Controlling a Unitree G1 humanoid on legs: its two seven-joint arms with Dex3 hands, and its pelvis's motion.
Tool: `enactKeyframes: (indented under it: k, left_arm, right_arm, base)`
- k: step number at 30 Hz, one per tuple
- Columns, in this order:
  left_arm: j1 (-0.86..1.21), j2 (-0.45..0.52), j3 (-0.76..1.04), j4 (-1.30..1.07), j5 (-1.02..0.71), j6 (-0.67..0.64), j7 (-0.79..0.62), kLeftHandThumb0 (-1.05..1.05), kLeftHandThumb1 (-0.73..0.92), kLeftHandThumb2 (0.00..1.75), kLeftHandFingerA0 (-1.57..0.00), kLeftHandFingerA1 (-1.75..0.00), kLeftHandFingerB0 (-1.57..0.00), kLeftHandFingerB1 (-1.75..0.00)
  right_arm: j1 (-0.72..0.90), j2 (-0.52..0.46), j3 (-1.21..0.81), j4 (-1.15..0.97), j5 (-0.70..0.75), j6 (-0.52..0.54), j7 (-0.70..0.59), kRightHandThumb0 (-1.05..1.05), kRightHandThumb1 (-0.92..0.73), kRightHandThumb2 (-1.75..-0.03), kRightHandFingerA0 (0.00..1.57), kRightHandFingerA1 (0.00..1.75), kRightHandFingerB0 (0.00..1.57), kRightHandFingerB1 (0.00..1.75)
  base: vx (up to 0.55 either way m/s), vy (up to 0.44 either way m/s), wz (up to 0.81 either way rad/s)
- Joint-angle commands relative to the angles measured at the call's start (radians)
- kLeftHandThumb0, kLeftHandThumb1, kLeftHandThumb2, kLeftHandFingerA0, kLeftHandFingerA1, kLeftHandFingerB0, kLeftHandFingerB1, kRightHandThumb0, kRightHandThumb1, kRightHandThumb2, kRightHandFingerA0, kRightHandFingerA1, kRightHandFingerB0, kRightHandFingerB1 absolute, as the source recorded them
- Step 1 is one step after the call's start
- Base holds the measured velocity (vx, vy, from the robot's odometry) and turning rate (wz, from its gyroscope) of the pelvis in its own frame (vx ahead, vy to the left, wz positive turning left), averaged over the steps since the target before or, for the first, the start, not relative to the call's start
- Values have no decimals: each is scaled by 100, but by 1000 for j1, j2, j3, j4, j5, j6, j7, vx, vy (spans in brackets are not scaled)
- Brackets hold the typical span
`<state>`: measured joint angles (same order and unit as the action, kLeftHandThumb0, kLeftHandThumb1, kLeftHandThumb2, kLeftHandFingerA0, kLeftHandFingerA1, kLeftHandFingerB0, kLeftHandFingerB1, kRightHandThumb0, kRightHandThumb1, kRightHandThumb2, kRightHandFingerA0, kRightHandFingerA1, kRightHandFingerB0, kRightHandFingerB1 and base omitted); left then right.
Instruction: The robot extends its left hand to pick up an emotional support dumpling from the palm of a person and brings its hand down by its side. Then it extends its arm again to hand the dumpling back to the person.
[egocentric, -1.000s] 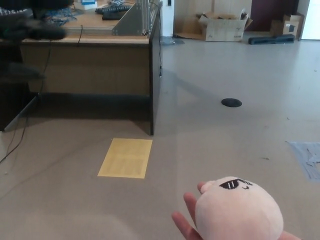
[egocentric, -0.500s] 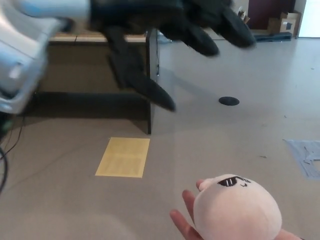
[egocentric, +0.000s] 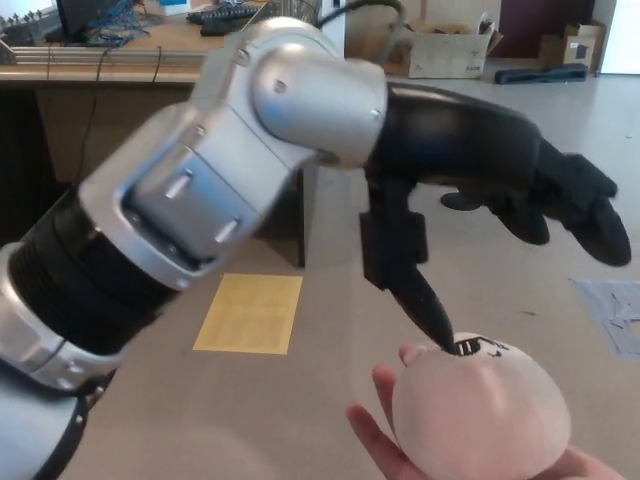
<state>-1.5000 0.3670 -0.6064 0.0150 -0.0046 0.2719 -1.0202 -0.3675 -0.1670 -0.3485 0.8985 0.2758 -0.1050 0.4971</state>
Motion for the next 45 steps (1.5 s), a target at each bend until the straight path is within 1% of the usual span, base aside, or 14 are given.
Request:
enactKeyframes:
  k: [1,4,5,10,11,13,16,23,26,27,37,41,42,45]
  left_arm:
    - [15,-7,-50,-45,108,-7,-36,-28,18,78,-4,-53,0,-47]
    - [29,4,-83,-76,137,11,-68,-28,18,78,-3,-52,0,-48]
    - [31,8,-89,-84,144,15,-76,-46,37,53,-7,-34,-13,-32]
    - [23,12,-98,-100,158,21,-125,-48,38,53,-1,-29,-9,-29]
    - [13,11,-108,-104,154,30,-152,-45,30,74,0,-30,0,-34]
    - [4,9,-117,-109,147,43,-196,-60,33,54,0,-22,-5,-27]
    - [-10,8,-124,-107,153,52,-228,-52,33,78,0,-22,0,-21]
    - [-39,9,-135,-95,170,57,-290,-58,37,80,0,-18,0,-13]
    - [-37,4,-131,-87,174,58,-303,-56,34,80,0,-20,0,-14]
    - [-37,3,-135,-86,179,63,-308,-59,37,81,0,-17,0,-11]
    - [-19,-6,-146,-83,201,121,-354,-58,39,76,0,-13,0,-10]
    - [-9,-13,-154,-81,199,139,-373,-57,38,78,0,-15,0,-10]
    - [17,-4,-164,-97,208,113,-374,-59,38,79,0,-17,0,-9]
    - [33,0,-175,-105,219,92,-378,-64,41,81,0,-14,0,-6]
  right_arm:
    - [-25,-20,24,5,-13,-19,0,-46,-54,-56,52,43,26,29]
    - [-38,-24,46,26,-31,-44,0,-49,-54,-56,51,41,27,30]
    - [-40,-23,46,28,-27,-40,4,-47,-54,-56,54,42,28,30]
    - [-44,-28,56,25,-28,-25,-12,-57,-46,-74,55,53,23,41]
    - [-41,-32,62,22,-35,-34,-10,-52,-48,-78,54,56,32,47]
    - [-37,-37,70,29,-38,-69,11,-49,-49,-79,56,56,44,51]
    - [-37,-38,74,35,-39,-76,3,-48,-50,-79,57,56,43,51]
    - [-32,-37,85,35,-53,-80,-30,-50,-50,-79,56,55,33,46]
    - [-34,-36,85,33,-49,-76,-32,-48,-51,-80,57,56,36,47]
    - [-36,-36,85,35,-48,-77,-32,-39,-63,-57,71,46,55,40]
    - [-47,-48,112,49,-75,-102,-41,-45,-71,-62,87,55,63,44]
    - [-43,-57,125,47,-81,-111,-31,-51,-78,-64,81,55,46,38]
    - [-40,-56,125,43,-76,-112,-24,-67,-69,-61,41,39,29,30]
    - [-42,-56,126,43,-78,-115,-35,-61,-62,-59,36,37,28,30]
  base:
    - [0,0,0]
    - [0,0,0]
    - [0,0,0]
    - [0,0,0]
    - [0,0,0]
    - [0,0,0]
    - [0,0,0]
    - [0,0,0]
    - [0,0,0]
    - [0,0,0]
    - [0,0,0]
    - [0,0,0]
    - [0,0,0]
    - [0,0,0]
